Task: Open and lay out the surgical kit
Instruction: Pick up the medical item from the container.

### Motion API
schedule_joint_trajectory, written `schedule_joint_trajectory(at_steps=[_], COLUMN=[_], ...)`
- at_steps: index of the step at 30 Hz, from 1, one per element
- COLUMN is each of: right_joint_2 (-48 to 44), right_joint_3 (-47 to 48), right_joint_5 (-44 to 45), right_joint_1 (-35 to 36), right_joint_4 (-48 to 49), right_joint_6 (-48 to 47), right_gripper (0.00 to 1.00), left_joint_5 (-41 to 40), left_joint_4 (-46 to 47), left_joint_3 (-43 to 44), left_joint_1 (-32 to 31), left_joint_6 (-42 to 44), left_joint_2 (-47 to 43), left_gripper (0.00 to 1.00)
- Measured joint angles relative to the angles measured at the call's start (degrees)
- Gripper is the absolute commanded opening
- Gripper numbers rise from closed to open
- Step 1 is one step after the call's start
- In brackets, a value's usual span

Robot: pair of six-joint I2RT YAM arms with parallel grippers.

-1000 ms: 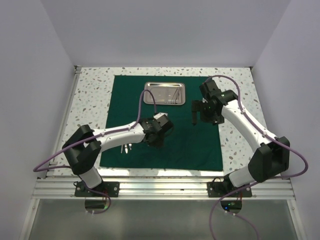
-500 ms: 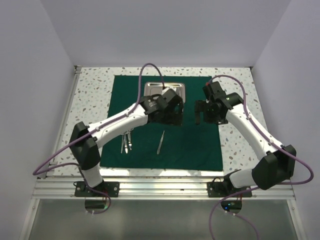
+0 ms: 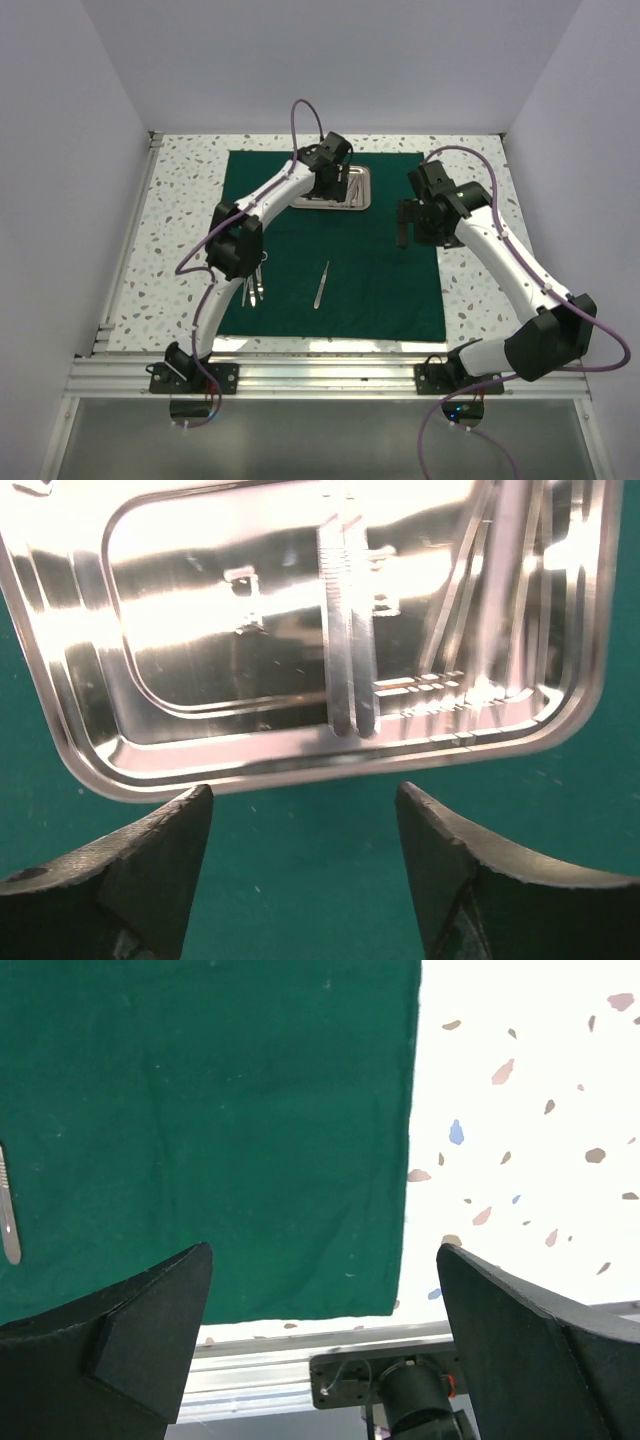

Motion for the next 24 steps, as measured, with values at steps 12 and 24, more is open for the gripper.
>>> schedule_joint_trajectory(at_steps=[12,24], right_joint_2=[2.25,5.66], right_joint_3=[3.1,5.27], right_joint_5=[1.31,1.77], right_joint_1=[0.0,0.0], right_joint_4=[-2.49,-2.43], right_joint_6=[0.42,0.31], right_gripper=[0.99,0.99], left_joint_5=[4.07,3.34], left_joint_4=[4.42,5.35], left_joint_3=[-0.11,-0.11], left_joint_1=[3.15,2.84], left_joint_6=[1.11,2.45], left_joint_2=[3.3,5.86], left_gripper=[0.7,0.58])
